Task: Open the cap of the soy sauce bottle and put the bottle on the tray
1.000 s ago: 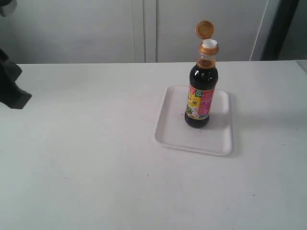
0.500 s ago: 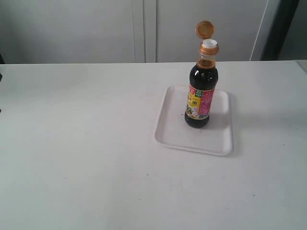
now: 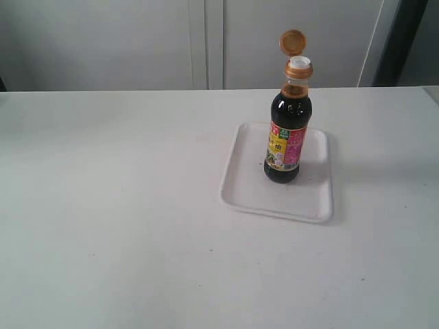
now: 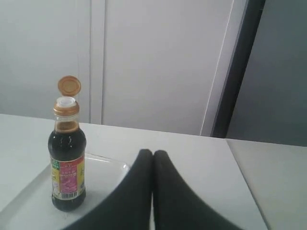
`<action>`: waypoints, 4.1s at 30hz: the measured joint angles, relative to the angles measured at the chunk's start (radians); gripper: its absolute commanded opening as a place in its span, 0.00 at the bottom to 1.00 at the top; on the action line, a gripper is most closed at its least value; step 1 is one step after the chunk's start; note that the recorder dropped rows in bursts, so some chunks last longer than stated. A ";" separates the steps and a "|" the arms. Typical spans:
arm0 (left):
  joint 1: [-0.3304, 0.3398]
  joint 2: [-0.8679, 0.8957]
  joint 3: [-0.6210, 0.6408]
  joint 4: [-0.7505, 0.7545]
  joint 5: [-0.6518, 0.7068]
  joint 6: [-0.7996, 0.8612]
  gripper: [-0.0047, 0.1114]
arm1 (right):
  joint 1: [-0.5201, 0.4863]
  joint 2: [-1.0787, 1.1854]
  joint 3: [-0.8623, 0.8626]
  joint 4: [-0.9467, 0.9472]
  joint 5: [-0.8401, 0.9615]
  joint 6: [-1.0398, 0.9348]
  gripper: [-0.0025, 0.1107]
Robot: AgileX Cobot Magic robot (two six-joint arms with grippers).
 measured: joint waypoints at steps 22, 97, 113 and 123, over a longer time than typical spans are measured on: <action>0.000 -0.241 0.142 -0.075 -0.082 0.000 0.04 | 0.000 -0.099 0.047 0.000 0.041 0.000 0.02; 0.639 -0.593 0.706 -0.466 -0.283 0.360 0.04 | 0.000 -0.099 0.047 0.002 0.046 0.000 0.02; 0.639 -0.593 0.706 -0.466 -0.253 0.360 0.04 | 0.000 -0.099 0.047 0.002 0.046 0.000 0.02; 0.639 -0.593 0.706 -0.466 -0.253 0.360 0.04 | 0.000 -0.099 0.047 0.002 0.046 0.000 0.02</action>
